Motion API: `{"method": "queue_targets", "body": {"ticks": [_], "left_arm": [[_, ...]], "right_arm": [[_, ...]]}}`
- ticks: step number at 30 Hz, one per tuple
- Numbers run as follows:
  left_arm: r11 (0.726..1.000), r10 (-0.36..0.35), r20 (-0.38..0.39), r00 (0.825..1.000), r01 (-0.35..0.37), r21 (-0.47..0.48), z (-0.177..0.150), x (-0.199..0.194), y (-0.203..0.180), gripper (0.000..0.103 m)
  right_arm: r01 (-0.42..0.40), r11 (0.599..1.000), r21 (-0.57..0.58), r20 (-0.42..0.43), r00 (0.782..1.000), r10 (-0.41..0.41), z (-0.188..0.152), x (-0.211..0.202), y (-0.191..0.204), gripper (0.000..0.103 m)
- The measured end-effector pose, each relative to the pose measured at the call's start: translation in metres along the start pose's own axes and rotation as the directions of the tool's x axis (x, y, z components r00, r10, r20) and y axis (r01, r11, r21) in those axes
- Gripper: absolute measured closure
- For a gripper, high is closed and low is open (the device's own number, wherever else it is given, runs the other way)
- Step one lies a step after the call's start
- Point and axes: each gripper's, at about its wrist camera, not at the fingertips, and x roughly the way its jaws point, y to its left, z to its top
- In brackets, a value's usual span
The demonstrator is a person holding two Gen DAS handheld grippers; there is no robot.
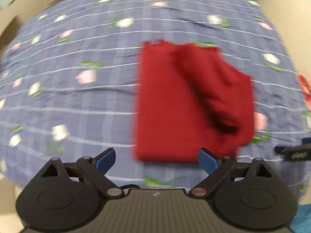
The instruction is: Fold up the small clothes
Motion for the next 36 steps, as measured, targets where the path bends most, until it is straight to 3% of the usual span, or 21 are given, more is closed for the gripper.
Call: {"method": "queue_targets", "body": {"ticks": [4, 7, 10, 14, 16, 18, 19, 20, 21, 23, 26, 30, 36], "left_arm": [[0.994, 0.089, -0.025, 0.996, -0.090, -0.059, 0.004, -0.012, 0.052, 0.005], [0.985, 0.137, -0.051, 0.989, -0.141, -0.094, 0.008, -0.017, 0.083, 0.005], [0.975, 0.162, -0.075, 0.984, -0.172, -0.140, 0.012, -0.021, 0.107, 0.005], [0.967, 0.141, -0.096, 0.985, -0.158, -0.201, 0.016, -0.028, 0.125, 0.003], [0.967, 0.116, -0.097, 0.988, -0.135, -0.217, 0.016, -0.030, 0.129, 0.002], [0.968, 0.107, -0.096, 0.990, -0.126, -0.219, 0.015, -0.032, 0.125, 0.001], [0.968, 0.107, -0.094, 0.990, -0.125, -0.216, 0.015, -0.033, 0.123, 0.001], [0.969, 0.109, -0.092, 0.990, -0.126, -0.210, 0.015, -0.033, 0.119, 0.001], [0.971, 0.111, -0.092, 0.990, -0.128, -0.203, 0.015, -0.033, 0.115, 0.001], [0.974, 0.112, -0.098, 0.989, -0.128, -0.184, 0.016, -0.032, 0.107, 0.001], [0.978, 0.108, -0.105, 0.989, -0.124, -0.165, 0.018, -0.030, 0.097, 0.001], [0.983, 0.105, -0.103, 0.989, -0.119, -0.142, 0.023, -0.030, 0.085, 0.001], [0.987, 0.106, -0.098, 0.990, -0.116, -0.113, 0.025, -0.031, 0.074, 0.001]], "right_arm": [[-0.180, 0.982, 0.052, 0.148, 0.974, 0.171, 0.026, -0.031, 0.045, 0.001], [-0.264, 0.964, 0.038, 0.195, 0.948, 0.252, 0.046, -0.043, 0.089, 0.001], [-0.294, 0.956, 0.009, 0.190, 0.939, 0.287, 0.065, -0.036, 0.122, 0.001], [-0.222, 0.975, 0.015, 0.166, 0.962, 0.216, 0.074, -0.010, 0.143, 0.001], [-0.182, 0.981, 0.067, 0.178, 0.970, 0.168, 0.069, -0.007, 0.141, 0.008], [-0.214, 0.969, 0.125, 0.184, 0.965, 0.189, 0.065, -0.001, 0.128, 0.025], [-0.230, 0.961, 0.152, 0.185, 0.962, 0.201, 0.065, 0.001, 0.120, 0.028], [-0.240, 0.955, 0.173, 0.189, 0.960, 0.207, 0.062, 0.002, 0.110, 0.040], [-0.248, 0.949, 0.193, 0.195, 0.958, 0.211, 0.062, 0.002, 0.103, 0.060], [-0.257, 0.936, 0.239, 0.206, 0.956, 0.210, 0.056, -0.003, 0.087, 0.084], [-0.293, 0.910, 0.292, 0.226, 0.946, 0.232, 0.049, -0.006, 0.064, 0.094], [-0.340, 0.895, 0.287, 0.249, 0.929, 0.273, 0.038, -0.011, 0.049, 0.096], [-0.323, 0.895, 0.308, 0.241, 0.936, 0.255, 0.027, -0.007, 0.030, 0.097]]}}
